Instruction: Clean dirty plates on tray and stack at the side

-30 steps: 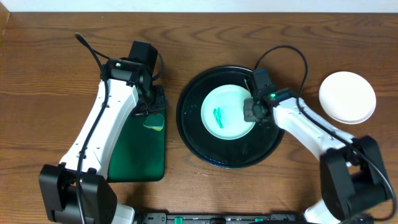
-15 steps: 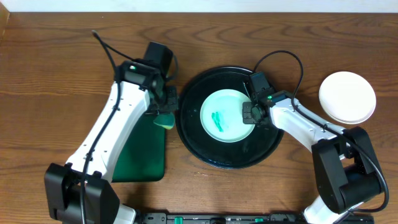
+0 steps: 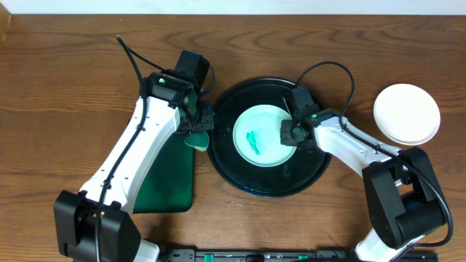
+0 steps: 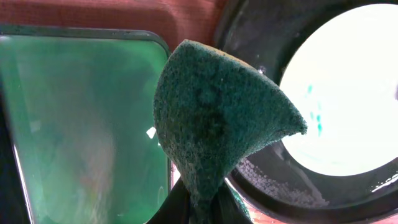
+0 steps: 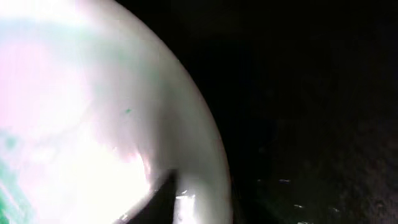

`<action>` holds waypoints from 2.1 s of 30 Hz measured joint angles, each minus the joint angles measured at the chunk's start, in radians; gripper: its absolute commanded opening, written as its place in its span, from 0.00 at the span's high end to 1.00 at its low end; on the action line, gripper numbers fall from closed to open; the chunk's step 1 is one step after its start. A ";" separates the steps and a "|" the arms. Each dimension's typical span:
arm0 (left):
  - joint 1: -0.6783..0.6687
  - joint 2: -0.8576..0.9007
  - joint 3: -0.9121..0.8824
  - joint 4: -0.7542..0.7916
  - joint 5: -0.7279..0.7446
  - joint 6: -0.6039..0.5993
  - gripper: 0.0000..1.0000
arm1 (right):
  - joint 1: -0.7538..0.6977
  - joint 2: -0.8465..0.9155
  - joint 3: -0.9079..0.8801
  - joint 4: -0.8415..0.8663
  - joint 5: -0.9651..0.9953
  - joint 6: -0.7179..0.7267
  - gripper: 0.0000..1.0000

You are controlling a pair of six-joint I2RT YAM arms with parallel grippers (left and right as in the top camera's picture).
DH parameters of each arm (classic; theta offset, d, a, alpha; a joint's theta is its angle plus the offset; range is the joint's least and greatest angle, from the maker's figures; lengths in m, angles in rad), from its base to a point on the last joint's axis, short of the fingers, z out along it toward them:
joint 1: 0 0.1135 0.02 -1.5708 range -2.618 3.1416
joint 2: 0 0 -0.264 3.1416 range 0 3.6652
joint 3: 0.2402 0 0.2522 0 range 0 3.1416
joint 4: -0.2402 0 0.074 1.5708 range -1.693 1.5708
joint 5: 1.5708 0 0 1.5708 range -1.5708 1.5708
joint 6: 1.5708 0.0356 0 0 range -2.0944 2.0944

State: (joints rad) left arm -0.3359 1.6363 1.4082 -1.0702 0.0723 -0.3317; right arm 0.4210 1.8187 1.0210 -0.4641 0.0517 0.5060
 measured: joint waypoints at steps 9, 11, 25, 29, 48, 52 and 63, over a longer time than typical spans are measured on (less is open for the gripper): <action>0.000 0.000 0.000 -0.010 0.006 0.000 0.93 | -0.004 -0.046 -0.095 0.134 -0.009 0.089 0.99; 0.000 0.000 0.000 -0.010 0.029 0.006 0.93 | -0.004 -0.048 -0.098 0.137 -0.011 0.089 0.99; -0.050 0.006 0.000 0.073 0.204 0.023 0.93 | -0.002 -0.089 -0.122 0.108 -0.037 0.031 0.99; -0.090 0.039 0.000 0.102 0.216 0.019 0.93 | 0.004 -0.144 -0.147 0.056 -0.049 0.019 0.99; -0.113 0.113 0.000 0.125 0.218 0.018 0.93 | 0.006 -0.208 -0.153 0.013 -0.056 0.016 0.15; -0.113 0.113 0.000 0.126 0.218 0.018 0.93 | 0.006 -0.208 -0.153 0.058 -0.060 0.000 0.40; -0.113 0.113 0.000 0.125 0.218 0.018 0.93 | 0.006 -0.208 -0.154 0.081 -0.080 -0.101 0.37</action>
State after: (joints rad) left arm -0.4488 1.7489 1.4082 -0.9451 0.2901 -0.3141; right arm 0.4271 1.6112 0.8673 -0.3832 -0.0280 0.4046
